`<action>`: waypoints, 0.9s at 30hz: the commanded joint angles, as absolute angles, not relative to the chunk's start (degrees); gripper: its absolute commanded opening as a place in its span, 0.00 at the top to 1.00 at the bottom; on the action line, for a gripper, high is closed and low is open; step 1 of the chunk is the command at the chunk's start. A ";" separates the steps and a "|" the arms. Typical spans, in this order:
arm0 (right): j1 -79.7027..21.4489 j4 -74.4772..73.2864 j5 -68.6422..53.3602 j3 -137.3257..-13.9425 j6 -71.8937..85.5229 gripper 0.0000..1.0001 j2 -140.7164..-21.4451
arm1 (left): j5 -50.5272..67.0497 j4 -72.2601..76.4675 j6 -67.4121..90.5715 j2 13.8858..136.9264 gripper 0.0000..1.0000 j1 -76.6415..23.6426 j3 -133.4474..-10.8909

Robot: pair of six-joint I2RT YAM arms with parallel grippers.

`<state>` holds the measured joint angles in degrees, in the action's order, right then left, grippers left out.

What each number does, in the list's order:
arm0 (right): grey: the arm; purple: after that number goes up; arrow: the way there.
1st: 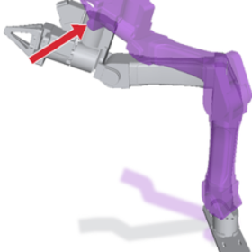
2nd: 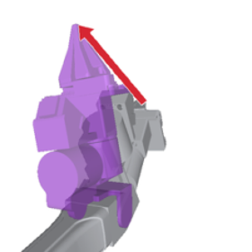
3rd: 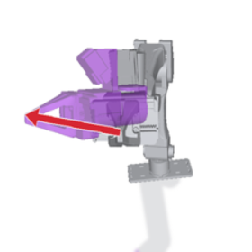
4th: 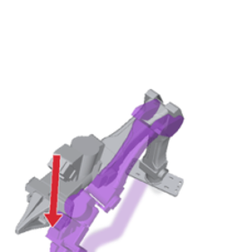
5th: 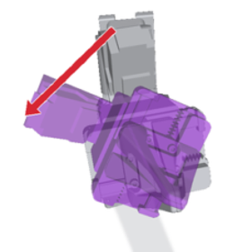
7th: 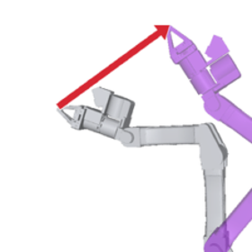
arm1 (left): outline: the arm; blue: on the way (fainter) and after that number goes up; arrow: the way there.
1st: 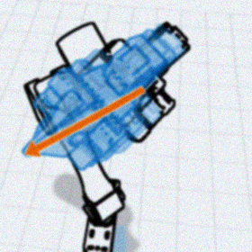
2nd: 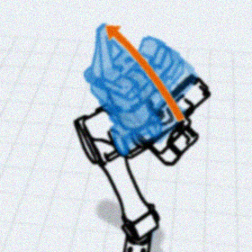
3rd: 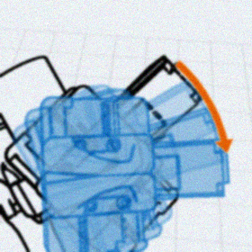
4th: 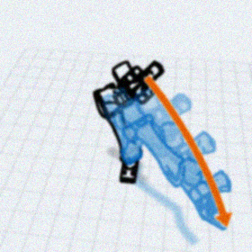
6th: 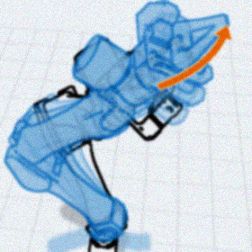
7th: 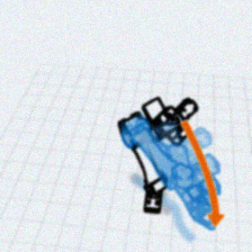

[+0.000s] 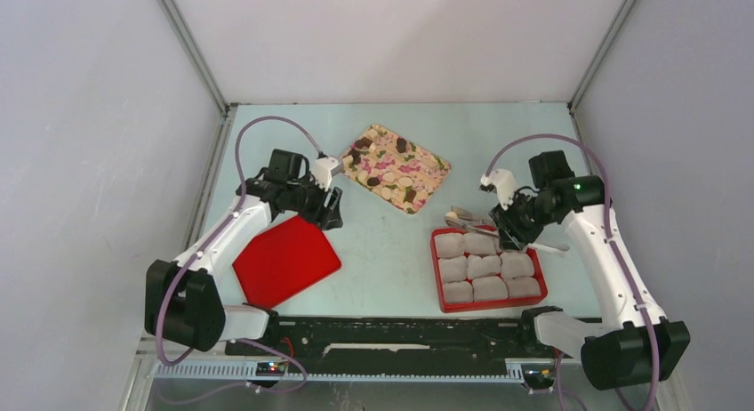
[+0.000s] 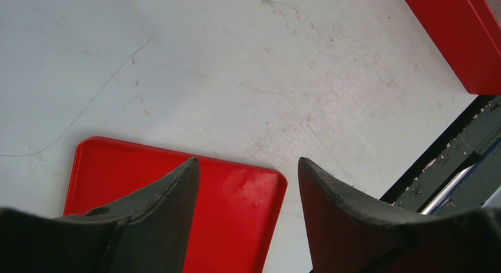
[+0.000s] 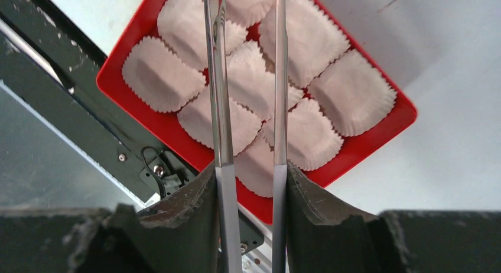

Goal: Pack the chocolate

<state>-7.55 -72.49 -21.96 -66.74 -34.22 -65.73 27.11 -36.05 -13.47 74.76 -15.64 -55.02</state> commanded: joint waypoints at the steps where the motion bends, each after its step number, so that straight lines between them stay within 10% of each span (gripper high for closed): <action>1: -6.99 -73.65 -21.60 -63.20 -37.91 0.71 -64.28 | 26.14 -36.07 -13.43 75.33 0.32 -16.35 -59.33; 27: -6.51 -71.12 -24.86 -58.36 -40.26 0.71 -70.21 | 25.17 -36.61 -15.56 74.65 0.28 -18.06 -58.50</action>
